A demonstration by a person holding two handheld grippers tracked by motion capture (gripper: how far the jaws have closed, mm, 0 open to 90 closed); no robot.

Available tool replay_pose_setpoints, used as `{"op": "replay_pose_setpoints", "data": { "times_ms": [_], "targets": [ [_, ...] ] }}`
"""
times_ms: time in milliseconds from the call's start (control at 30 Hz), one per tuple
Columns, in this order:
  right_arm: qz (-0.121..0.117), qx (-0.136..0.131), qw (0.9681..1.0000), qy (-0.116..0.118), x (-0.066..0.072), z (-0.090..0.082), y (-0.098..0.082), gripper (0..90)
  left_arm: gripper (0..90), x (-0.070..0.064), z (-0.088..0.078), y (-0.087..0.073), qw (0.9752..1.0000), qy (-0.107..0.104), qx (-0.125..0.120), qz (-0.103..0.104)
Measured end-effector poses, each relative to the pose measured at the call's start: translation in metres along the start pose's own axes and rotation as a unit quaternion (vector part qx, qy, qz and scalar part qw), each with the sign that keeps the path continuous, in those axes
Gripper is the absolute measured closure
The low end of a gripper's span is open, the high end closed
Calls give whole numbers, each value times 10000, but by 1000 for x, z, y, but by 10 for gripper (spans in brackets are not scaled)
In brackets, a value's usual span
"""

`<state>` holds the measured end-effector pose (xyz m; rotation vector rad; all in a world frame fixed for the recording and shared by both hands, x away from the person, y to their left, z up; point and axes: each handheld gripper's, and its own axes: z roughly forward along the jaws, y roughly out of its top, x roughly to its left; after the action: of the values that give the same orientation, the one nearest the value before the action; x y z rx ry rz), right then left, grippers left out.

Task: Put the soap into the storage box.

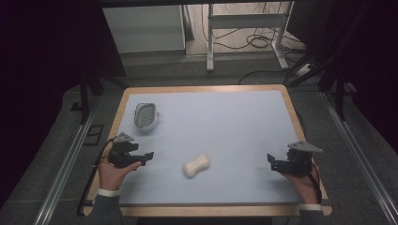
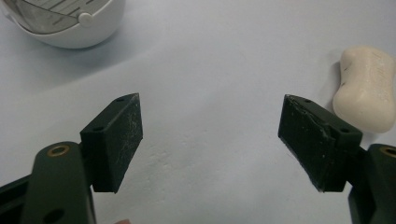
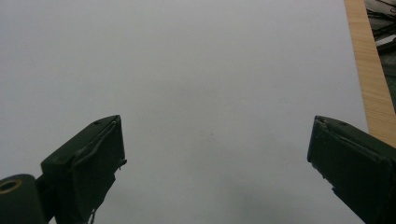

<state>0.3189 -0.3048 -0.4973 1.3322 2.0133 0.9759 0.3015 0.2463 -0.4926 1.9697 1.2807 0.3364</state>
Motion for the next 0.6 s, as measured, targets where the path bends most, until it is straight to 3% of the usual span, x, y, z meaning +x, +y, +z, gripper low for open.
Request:
{"op": "replay_pose_setpoints", "data": {
  "times_ms": [367,433,600],
  "targets": [
    [93,-80,9999,19,-2,-1,-1,47,218,-2,0,1,9999,77,108,95],
    [151,-147,9998,21,-5,-4,-1,51,217,-2,-7,3,9999,78,62,135],
    [131,-149,9998,62,-6,-4,-2,51,219,-2,-11,5,9995,163,216,190]
  ]
}}
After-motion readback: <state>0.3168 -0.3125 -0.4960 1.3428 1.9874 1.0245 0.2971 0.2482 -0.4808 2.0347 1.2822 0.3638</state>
